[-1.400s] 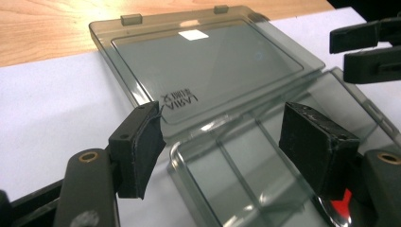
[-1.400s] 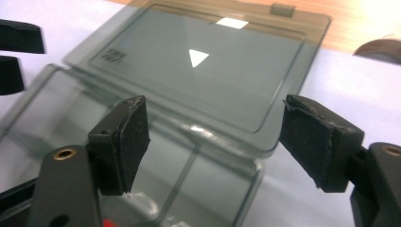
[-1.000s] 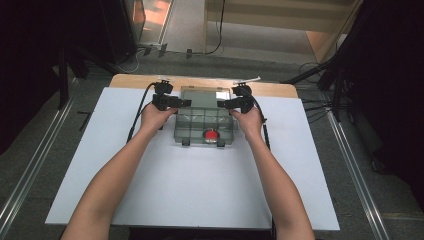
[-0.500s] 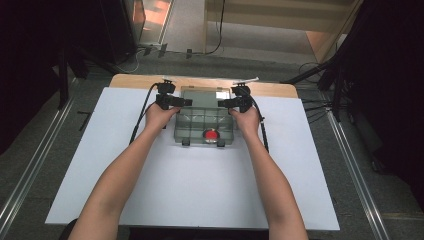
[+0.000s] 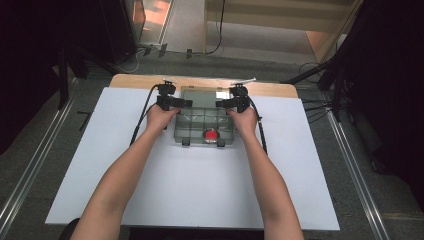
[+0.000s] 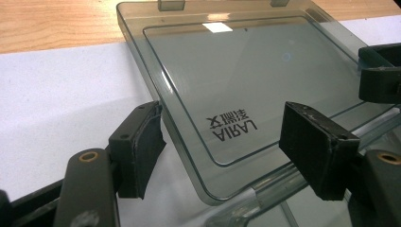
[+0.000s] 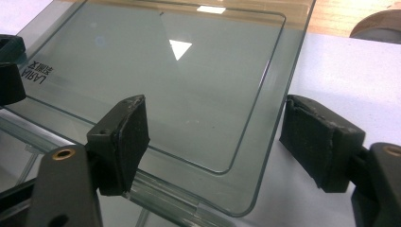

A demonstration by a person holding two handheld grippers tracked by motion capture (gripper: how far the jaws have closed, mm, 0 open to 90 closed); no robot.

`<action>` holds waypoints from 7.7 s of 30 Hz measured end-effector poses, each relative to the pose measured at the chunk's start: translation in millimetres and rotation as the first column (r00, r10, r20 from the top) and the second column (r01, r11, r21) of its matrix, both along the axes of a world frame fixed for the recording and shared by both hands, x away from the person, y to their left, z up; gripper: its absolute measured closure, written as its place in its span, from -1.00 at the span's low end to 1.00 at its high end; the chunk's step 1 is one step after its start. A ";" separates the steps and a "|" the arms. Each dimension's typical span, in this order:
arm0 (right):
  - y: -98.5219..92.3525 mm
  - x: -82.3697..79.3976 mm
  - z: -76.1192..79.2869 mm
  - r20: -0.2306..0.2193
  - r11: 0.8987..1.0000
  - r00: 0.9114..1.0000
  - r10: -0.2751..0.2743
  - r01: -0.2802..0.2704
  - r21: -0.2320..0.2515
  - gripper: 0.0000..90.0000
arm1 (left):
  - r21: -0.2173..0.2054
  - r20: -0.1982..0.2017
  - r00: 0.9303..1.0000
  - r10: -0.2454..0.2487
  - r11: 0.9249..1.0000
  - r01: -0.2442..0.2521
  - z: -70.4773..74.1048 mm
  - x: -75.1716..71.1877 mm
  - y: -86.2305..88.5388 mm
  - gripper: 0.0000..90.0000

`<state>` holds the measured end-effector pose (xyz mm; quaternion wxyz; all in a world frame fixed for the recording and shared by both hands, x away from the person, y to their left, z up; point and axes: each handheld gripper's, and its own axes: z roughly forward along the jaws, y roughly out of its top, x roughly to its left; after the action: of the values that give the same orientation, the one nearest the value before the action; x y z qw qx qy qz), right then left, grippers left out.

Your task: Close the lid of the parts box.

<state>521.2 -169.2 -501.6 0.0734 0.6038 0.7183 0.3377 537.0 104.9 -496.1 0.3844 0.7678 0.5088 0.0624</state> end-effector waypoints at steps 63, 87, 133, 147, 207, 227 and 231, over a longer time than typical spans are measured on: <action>-6.5 1.6 10.2 0.025 0.998 1.000 0.012 -0.013 0.059 -0.30 | -0.036 0.061 0.998 0.018 0.999 -0.016 7.1 -0.3 7.3 0.14; -13.6 -3.9 27.0 0.072 0.994 0.997 0.025 -0.033 0.101 -0.27 | -0.099 0.077 0.997 -0.007 0.995 0.014 21.1 -4.5 10.9 0.01; -21.4 -51.2 46.1 0.239 0.989 0.965 0.104 -0.127 0.081 0.00 | -0.100 0.164 0.982 -0.097 0.988 0.114 39.1 -39.3 18.8 -0.16; -21.7 -54.2 45.4 0.248 0.988 0.962 0.113 -0.135 0.075 -0.01 | -0.098 0.121 0.986 -0.111 0.987 0.123 46.5 -44.5 33.9 -0.19; -31.1 -66.8 44.9 0.249 0.984 0.959 0.133 -0.158 0.085 -0.21 | -0.061 0.078 0.976 -0.204 0.976 0.209 92.1 -30.6 28.5 1.00; -57.0 -86.4 47.4 0.216 0.981 0.961 0.171 -0.187 0.052 -0.05 | -0.066 0.059 0.973 -0.222 0.972 0.225 90.4 -34.1 26.4 1.00; -62.2 -87.6 51.0 0.209 0.982 0.962 0.176 -0.187 0.034 0.32 | -0.069 0.060 0.971 -0.230 0.970 0.234 92.1 -36.8 27.3 1.00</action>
<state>433.7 -231.3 -450.7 0.0998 0.4991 0.7500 0.4225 500.2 132.2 -404.1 0.4306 0.8051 0.4076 0.0175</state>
